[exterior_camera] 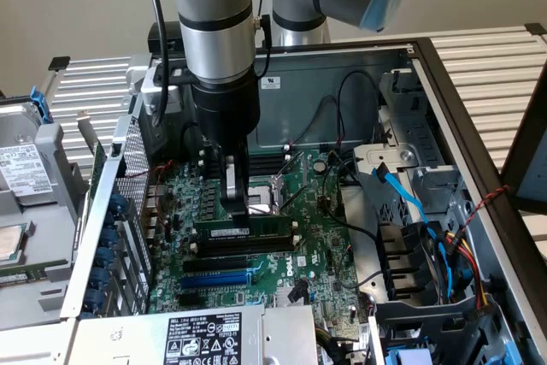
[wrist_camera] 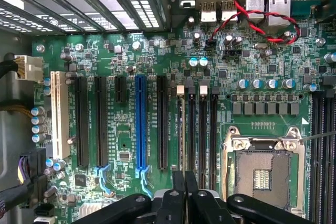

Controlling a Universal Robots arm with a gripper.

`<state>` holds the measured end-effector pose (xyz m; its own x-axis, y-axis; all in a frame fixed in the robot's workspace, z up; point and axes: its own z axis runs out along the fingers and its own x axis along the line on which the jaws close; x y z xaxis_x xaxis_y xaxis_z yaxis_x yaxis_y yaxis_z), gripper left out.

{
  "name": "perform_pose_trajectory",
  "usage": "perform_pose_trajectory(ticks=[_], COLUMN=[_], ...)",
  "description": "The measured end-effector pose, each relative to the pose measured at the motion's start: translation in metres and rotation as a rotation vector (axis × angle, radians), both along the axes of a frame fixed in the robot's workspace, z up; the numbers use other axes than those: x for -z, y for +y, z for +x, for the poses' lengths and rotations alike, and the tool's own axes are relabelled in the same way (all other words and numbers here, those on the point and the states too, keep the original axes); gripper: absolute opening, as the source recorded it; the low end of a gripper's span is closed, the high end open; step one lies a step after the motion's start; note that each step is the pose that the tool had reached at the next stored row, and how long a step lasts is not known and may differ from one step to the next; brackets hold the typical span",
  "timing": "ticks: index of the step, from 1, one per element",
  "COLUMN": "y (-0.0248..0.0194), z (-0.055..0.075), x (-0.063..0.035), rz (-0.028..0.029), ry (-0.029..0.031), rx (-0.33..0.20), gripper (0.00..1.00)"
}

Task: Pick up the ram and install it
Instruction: 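Insert the ram into the slot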

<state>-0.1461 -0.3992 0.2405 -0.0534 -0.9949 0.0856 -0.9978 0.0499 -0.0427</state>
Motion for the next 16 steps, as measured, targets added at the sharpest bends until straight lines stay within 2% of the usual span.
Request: perform_pose_trajectory(ticks=[4,16], y=[-0.0003,-0.0015], z=[0.0002,0.0002], x=[0.0028,0.0032], rz=[0.0002,0.0001], ry=[-0.0002,0.0], rx=[0.0,0.0], gripper=[0.12,0.12])
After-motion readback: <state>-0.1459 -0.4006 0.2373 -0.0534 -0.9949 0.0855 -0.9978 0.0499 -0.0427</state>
